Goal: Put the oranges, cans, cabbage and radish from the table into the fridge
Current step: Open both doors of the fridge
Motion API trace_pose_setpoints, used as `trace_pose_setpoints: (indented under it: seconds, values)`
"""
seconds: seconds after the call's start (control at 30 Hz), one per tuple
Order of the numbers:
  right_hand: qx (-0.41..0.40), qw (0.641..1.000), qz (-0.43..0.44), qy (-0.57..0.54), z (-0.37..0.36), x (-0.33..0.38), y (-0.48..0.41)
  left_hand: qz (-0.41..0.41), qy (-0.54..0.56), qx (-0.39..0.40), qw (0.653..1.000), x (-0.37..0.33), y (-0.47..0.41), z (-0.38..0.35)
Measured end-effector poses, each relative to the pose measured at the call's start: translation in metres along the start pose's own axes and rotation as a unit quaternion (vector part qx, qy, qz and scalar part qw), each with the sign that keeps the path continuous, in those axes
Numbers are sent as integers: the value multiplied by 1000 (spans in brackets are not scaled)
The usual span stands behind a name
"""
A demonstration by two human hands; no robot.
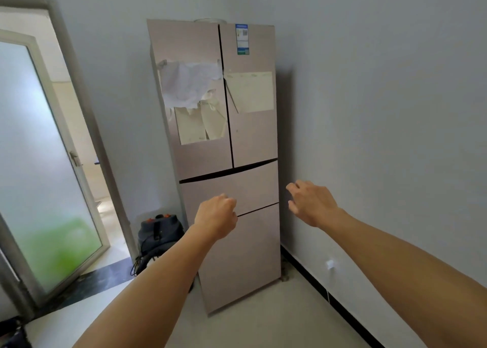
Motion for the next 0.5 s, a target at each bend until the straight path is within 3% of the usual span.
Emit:
trace_pose_setpoints:
  seconds: [0.5]
  values:
    - [44,997,5,-65,-139,-54,-306,2,-29,-4,1000,91,-283,-75]
Point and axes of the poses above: each hand's wrist, its own y-axis away from the middle knuckle, its own z-axis out of the back of the hand, x = y × z, the point moved 9 cm from there along -y, towards the middle knuckle, and after that the axes turned 11 degrees about x, right-handed, at the moved point
